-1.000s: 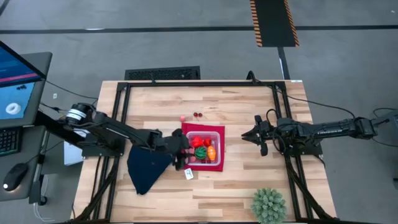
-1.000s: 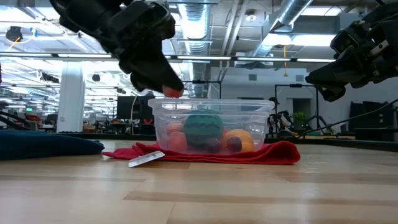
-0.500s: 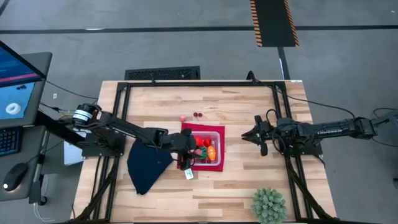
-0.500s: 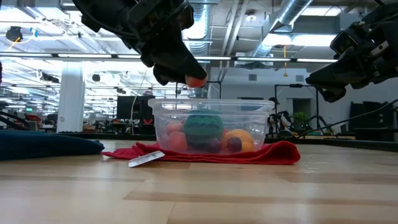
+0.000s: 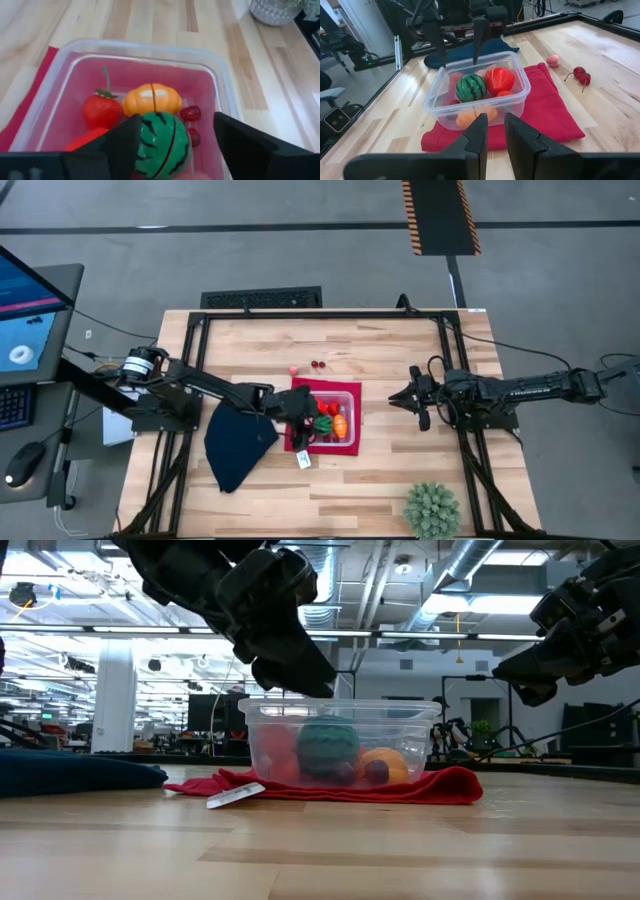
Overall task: Pick and placing Produce into tupperware
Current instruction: Put the peach in the transparent bin
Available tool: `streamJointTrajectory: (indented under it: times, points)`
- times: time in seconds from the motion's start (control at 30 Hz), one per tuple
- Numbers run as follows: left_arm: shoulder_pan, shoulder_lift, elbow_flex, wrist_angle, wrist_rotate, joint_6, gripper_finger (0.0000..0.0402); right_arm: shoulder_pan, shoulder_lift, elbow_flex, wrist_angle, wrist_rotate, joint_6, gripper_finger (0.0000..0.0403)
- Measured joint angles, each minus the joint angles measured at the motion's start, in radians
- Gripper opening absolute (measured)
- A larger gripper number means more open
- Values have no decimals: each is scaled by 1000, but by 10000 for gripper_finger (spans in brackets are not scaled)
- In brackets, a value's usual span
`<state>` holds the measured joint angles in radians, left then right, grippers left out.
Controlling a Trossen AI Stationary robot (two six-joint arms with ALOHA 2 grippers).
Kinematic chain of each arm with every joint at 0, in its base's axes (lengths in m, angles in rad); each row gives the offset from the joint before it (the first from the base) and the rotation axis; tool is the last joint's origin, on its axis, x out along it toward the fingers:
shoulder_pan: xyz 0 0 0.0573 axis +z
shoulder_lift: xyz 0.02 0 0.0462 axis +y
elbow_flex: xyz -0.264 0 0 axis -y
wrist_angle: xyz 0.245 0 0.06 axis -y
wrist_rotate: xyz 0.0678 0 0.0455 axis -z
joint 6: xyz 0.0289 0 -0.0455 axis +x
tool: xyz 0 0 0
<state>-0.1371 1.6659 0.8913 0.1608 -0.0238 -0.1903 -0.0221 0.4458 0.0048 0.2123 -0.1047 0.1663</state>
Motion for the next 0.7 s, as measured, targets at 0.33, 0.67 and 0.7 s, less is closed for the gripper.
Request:
streamJointTrajectory:
  times: [0.33,0.67,0.7]
  points:
    - [-11,-152,0,-146,-126,15,264,0,0,0,-2,0,0,88]
    - [23,-399,-106,-431,-368,-147,265,0,0,0,-3,0,0,88]
    - [41,-418,-133,-425,-371,-166,265,0,0,0,-3,0,0,88]
